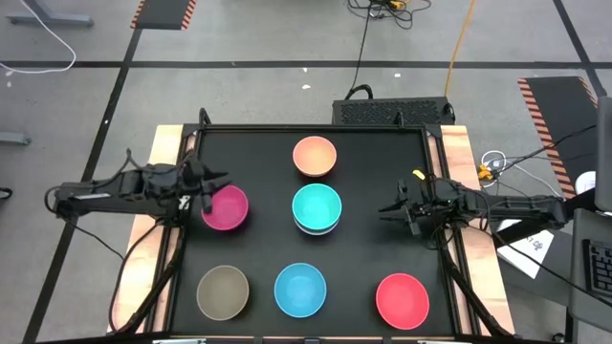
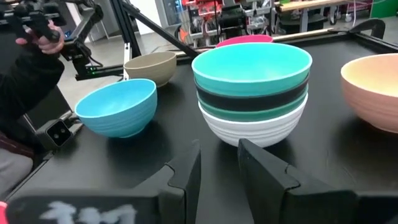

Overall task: Nest bowls inside each other
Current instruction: Stack the pink bowl on the light blue bowl

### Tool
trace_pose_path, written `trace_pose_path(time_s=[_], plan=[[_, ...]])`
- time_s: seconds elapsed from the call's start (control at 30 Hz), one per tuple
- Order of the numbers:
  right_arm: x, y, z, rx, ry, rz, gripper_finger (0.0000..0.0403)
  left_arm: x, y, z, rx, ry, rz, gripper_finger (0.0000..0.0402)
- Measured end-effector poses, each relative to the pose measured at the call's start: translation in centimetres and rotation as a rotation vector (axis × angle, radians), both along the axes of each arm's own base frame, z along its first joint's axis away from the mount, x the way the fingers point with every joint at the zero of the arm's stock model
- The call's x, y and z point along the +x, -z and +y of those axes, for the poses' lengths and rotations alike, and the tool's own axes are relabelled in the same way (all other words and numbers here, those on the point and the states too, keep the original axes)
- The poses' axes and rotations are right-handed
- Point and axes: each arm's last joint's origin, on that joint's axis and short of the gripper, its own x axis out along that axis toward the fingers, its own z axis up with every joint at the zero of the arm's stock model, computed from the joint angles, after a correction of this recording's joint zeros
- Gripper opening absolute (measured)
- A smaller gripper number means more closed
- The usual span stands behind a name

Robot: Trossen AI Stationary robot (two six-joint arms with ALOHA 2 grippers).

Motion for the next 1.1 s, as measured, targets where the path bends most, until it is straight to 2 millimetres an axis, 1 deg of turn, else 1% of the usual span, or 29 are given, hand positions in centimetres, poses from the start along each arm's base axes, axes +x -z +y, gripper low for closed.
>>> trace_pose_path(time_s=[0.13,0.23,0.33,0.43,0.57,0.67,0.73,0.87,1.0,1.1], plan=[[0.0,0.0,0.0,0.003,0.001,-0.004,0.01,0.5,0.1,-0.1,-0.035,0.038,0.008,0.015],[0.0,-0.1,0.0,0.003,0.001,-0.014,0.01,0.9,0.6,-0.1,-0.053,0.037,0.065,0.0175],[0.0,-0.1,0.0,0.003,0.001,-0.015,0.01,1.1,1.1,-0.1,-0.081,0.032,0.132,0.0209],[0.0,-0.2,0.0,0.013,0.004,-0.014,0.01,1.5,1.1,-0.1,-0.093,0.015,0.178,0.0248],[0.0,-0.2,0.0,0.024,0.007,-0.013,0.01,1.9,0.5,0.2,-0.116,-0.02,0.268,0.0299],[0.0,-0.2,0.0,0.028,0.008,-0.013,0.01,2.3,0.0,0.4,-0.149,-0.025,0.338,0.0327],[0.0,-0.2,0.0,0.028,0.008,-0.013,0.01,2.6,-0.4,0.6,-0.172,-0.034,0.376,0.0336],[0.0,-0.2,0.0,0.028,0.008,-0.015,0.01,3.3,-0.2,1.0,-0.233,-0.024,0.498,0.0339],[0.1,-0.2,0.0,0.028,0.009,-0.018,0.01,3.8,0.5,1.8,-0.282,-0.04,0.593,0.034],[0.1,-0.2,0.0,0.03,0.009,-0.017,0.01,4.2,1.0,2.6,-0.305,-0.085,0.628,0.034]])
